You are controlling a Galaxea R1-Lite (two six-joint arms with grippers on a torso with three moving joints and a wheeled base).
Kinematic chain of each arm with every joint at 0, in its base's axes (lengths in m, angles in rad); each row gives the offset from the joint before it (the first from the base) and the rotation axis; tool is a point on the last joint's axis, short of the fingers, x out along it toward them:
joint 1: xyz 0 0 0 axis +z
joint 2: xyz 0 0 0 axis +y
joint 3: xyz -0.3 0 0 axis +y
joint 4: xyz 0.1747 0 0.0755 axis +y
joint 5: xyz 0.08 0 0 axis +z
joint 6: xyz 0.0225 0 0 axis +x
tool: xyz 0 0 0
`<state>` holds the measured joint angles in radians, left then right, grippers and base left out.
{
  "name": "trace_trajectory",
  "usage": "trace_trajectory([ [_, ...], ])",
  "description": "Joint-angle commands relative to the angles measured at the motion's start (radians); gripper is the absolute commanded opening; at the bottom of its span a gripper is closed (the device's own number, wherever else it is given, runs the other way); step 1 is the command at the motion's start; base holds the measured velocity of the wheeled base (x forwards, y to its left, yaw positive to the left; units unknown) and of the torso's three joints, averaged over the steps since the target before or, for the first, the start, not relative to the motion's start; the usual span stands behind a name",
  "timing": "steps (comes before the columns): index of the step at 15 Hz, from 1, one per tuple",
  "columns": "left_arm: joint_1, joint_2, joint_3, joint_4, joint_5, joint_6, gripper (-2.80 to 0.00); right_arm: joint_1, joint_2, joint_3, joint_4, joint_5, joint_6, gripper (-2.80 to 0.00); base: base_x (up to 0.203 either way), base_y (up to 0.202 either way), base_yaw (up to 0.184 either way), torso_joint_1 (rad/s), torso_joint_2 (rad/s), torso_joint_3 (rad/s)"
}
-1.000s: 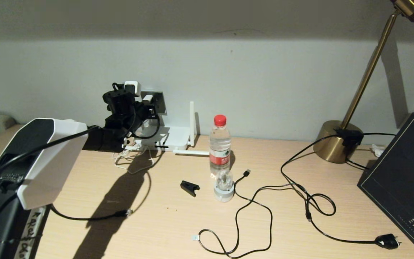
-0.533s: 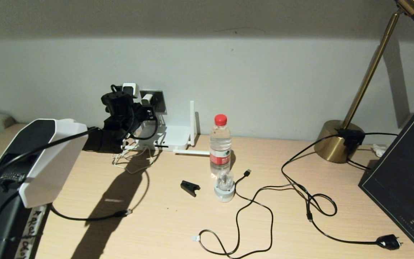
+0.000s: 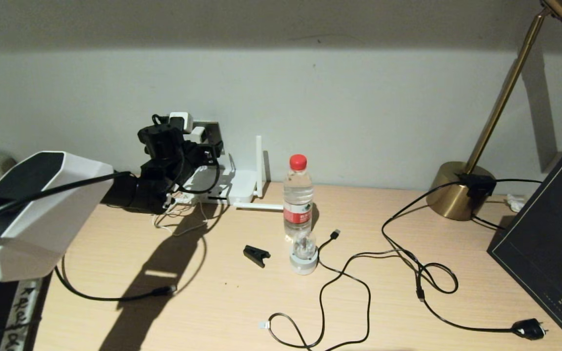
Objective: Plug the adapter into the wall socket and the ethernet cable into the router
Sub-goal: Plug plug into socket, then pick up cable
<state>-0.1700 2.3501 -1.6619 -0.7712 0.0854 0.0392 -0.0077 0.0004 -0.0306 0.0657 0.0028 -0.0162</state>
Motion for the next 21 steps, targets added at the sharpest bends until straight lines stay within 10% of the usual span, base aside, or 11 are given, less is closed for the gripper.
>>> trace_trajectory([
  [1, -0.021, -0.122, 0.121, -0.035, 0.000, 0.017, 0.00, 0.000, 0.000, 0.000, 0.000, 0.000, -0.001, -2.80, 0.000, 0.000, 0.000, 0.000, 0.00, 0.000],
  [5, -0.030, -0.319, 0.263, -0.057, -0.006, 0.080, 0.00, -0.001, 0.000, 0.000, 0.000, 0.000, -0.001, -2.80, 0.000, 0.000, 0.000, 0.000, 0.00, 0.000],
  [10, -0.032, -0.714, 0.455, 0.104, -0.194, 0.212, 0.00, 0.000, 0.000, 0.000, 0.000, 0.000, -0.001, -2.80, 0.000, 0.000, 0.000, 0.000, 0.00, 0.000],
  [16, -0.014, -1.070, 0.756, 0.925, -0.384, 0.797, 0.00, 0.000, 0.000, 0.000, 0.000, 0.000, -0.001, -2.80, 0.000, 0.000, 0.000, 0.000, 0.00, 0.000],
  [21, 0.091, -0.956, 0.866, 1.114, -0.325, 1.105, 0.00, 0.000, 0.000, 0.000, 0.000, 0.000, -0.001, -2.80, 0.000, 0.000, 0.000, 0.000, 0.00, 0.000],
])
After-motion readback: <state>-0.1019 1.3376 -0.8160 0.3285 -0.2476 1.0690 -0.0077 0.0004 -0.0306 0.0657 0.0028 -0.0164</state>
